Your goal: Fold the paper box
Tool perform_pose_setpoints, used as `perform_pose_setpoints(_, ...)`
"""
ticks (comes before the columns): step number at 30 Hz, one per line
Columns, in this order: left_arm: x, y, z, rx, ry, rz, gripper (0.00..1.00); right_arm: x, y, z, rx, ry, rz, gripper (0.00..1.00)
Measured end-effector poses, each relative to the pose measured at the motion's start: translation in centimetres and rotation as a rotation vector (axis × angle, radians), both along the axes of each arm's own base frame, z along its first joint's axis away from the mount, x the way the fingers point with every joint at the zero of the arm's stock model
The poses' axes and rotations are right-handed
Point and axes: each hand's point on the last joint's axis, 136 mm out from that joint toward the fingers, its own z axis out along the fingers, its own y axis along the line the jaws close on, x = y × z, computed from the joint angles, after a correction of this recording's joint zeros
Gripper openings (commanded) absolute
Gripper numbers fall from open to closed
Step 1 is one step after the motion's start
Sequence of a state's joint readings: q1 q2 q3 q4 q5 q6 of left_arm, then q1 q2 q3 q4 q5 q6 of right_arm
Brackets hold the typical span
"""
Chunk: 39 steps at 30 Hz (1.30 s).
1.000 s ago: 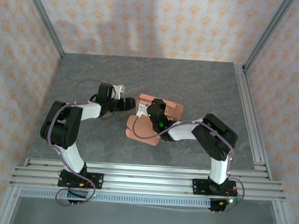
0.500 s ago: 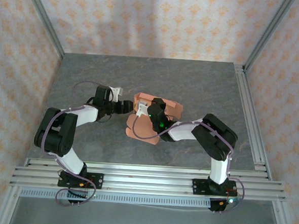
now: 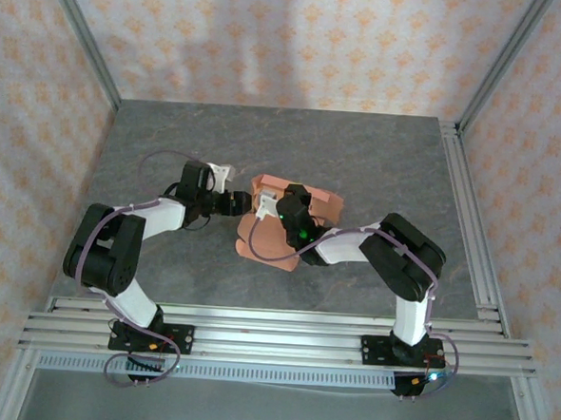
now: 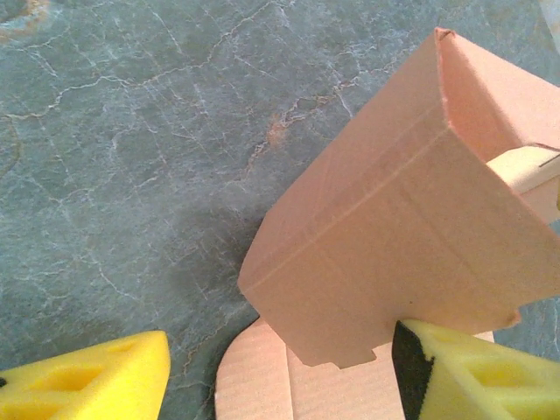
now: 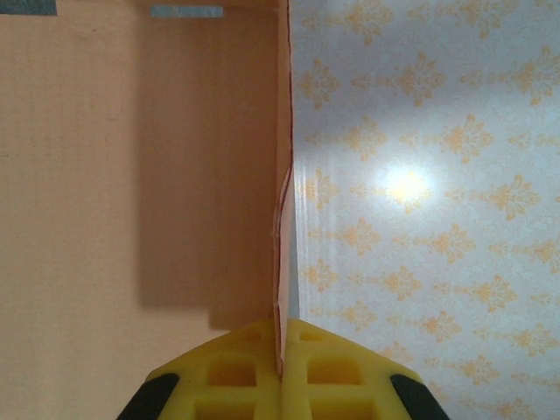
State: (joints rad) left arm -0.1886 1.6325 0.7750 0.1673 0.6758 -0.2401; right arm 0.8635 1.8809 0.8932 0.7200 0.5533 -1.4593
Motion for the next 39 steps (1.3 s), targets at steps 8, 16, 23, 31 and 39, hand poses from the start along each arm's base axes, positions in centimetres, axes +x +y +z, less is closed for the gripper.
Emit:
perform_pose_setpoints(8,1.0,-0.4,-0.5,0.006,0.018,-0.011,0.59,-0.4,0.3,-0.5,0.006,0.03,0.019,0.0)
perform_pose_setpoints(16,1.1,-1.4,-0.6,0.004,0.021,-0.044,0.57,-1.1,0.3,0.1,0.042,0.071,0.036,0.0)
perform_pose_setpoints(23,0.8,-1.7,-0.7,0.017,0.026,-0.071,0.65,-1.3,0.2,-0.4,0.047,0.098,0.032,0.0)
perform_pose_setpoints(31,0.6,-1.7,-0.5,0.036,0.018,-0.094,0.66,-1.4,0.3,-0.4,0.068,0.133,0.026,0.0)
perform_pose_setpoints(39,0.4,-2.2,0.6,0.017,-0.02,-0.138,0.66,-1.6,0.2,-1.1,0.071,0.173,0.019,0.0)
